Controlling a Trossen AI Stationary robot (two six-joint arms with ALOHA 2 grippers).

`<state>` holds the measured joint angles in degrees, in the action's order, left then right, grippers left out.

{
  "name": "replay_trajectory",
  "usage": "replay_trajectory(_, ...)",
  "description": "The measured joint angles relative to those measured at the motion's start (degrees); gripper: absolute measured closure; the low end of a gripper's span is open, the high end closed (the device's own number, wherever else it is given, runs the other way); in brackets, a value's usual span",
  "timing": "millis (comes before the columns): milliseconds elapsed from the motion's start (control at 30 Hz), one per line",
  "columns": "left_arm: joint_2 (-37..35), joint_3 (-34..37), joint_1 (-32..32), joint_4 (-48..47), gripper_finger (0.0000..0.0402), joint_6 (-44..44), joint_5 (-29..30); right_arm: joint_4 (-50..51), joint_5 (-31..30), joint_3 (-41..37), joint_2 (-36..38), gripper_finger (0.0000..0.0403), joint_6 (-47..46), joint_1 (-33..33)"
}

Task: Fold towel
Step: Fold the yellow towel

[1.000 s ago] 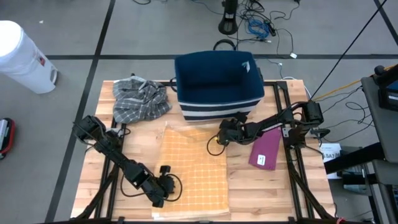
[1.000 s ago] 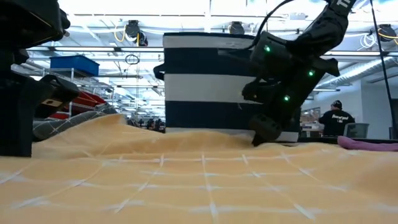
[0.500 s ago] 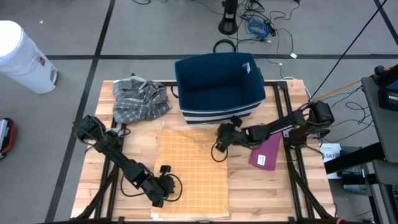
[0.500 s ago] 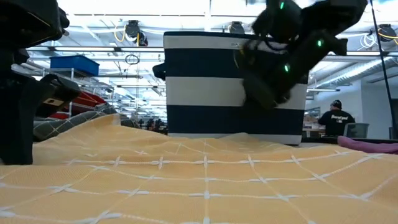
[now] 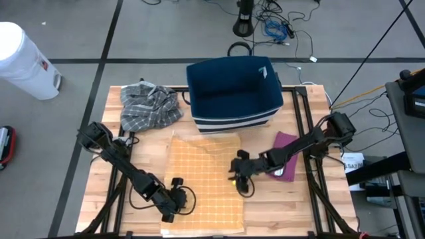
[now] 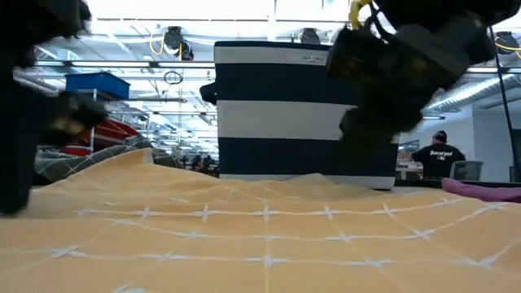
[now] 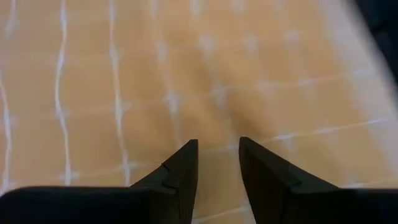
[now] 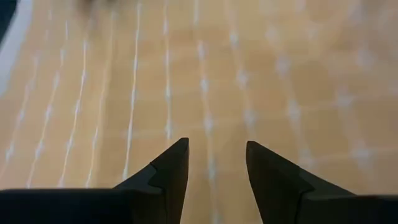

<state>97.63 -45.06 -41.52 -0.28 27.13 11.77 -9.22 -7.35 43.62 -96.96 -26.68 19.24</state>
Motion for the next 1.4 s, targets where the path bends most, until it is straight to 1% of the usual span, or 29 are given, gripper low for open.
replay_trajectory(100,-3.0,-0.9,0.5,1.1,0.0280,-2.7,0.2,-0.1,0.1,0.0,-3.1,0.0255,-1.0,1.8)
replay_trajectory(200,-5.2,-0.8,1.5,0.0,0.0280,-5.1,2.4,-2.1,-0.5,0.1,-5.6,0.0255,-1.2,3.2)
replay_trajectory(267,-6.6,-0.8,2.6,-0.8,0.0280,-7.1,5.1,-3.0,-0.9,0.2,-6.8,0.0255,-1.4,3.8)
replay_trajectory(367,-7.4,-0.8,4.7,-6.8,0.0280,-8.7,13.5,-3.3,-1.5,0.3,-7.5,0.0255,-2.1,4.5)
replay_trajectory(400,-7.3,-0.8,6.1,-9.7,0.0280,-9.3,15.3,-3.4,-1.7,0.3,-7.5,0.0255,-2.2,4.7)
replay_trajectory(467,-7.3,-0.7,9.4,-14.1,0.0280,-9.4,15.8,-3.9,-1.5,0.2,-7.6,0.0255,-2.0,5.0)
replay_trajectory(633,-7.3,1.8,17.5,-15.0,0.0280,-9.9,12.7,-4.2,-0.6,0.1,-7.1,0.0255,-1.5,5.5)
replay_trajectory(767,-7.3,4.3,22.6,-14.7,0.0280,-9.4,3.7,-2.3,-2.0,0.0,-5.7,0.0255,-0.5,5.6)
replay_trajectory(833,-7.4,5.5,24.0,-14.3,0.0280,-9.0,1.5,-0.4,-3.8,0.0,-4.8,0.0255,0.7,5.6)
replay_trajectory(1000,-7.6,6.9,25.2,-13.0,0.0280,-8.7,0.5,3.2,-14.2,-0.1,-2.3,0.0255,3.7,4.2)
replay_trajectory(1067,-7.6,7.0,25.8,-12.0,0.0280,-9.5,-1.2,3.3,-16.5,-0.1,-1.6,0.0255,4.9,2.9)
replay_trajectory(1133,-7.5,6.9,26.3,-10.5,0.0280,-9.7,-3.3,3.2,-16.4,-0.1,-1.0,0.0255,5.7,1.4)
replay_trajectory(1267,-7.7,6.1,25.8,-11.4,0.0280,-9.5,-3.5,3.3,-14.9,-0.1,-0.8,0.0255,6.5,-0.2)
replay_trajectory(1400,-8.8,5.0,24.5,-12.4,0.0280,-10.2,-2.8,3.5,-14.9,0.0,-0.7,0.0255,8.1,-0.1)
